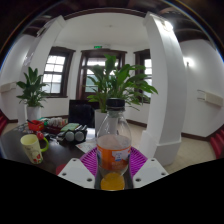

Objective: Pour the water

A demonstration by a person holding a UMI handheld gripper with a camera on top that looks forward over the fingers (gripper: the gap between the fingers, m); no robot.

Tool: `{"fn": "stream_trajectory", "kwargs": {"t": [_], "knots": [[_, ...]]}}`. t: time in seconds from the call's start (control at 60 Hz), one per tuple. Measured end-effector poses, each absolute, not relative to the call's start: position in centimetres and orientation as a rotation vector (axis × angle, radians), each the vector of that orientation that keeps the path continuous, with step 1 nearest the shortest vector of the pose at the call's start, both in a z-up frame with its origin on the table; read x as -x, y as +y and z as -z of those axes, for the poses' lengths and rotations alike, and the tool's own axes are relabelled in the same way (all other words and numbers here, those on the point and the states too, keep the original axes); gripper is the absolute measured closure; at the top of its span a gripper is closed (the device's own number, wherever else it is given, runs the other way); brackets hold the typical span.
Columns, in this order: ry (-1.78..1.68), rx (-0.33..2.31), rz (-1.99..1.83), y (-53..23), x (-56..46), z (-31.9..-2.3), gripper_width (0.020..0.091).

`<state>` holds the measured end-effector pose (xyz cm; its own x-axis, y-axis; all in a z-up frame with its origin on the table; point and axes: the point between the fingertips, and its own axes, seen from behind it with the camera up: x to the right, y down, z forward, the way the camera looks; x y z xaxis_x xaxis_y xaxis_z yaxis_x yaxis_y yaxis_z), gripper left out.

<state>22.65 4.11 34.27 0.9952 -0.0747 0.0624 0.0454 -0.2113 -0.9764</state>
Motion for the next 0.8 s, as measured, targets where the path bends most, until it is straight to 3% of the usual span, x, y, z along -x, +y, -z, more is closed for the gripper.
{"fn": "stream_trajectory", "kwargs": {"t": [0.017, 0.033, 0.333, 0.667, 0.8], "knots": [[0.006, 1.778, 0.113, 4.1, -22.4, -34.3, 0.0727], [-0.003, 1.776, 0.114, 4.4, -22.2, -34.5, 0.0776], [-0.19, 1.799, 0.268, 6.5, -17.8, -34.6, 0.0778], [-0.987, 1.618, 0.854, 9.7, -12.4, -38.3, 0.0778], [-1.26, 1.542, 1.028, 10.9, -11.2, -37.8, 0.0778]]}}
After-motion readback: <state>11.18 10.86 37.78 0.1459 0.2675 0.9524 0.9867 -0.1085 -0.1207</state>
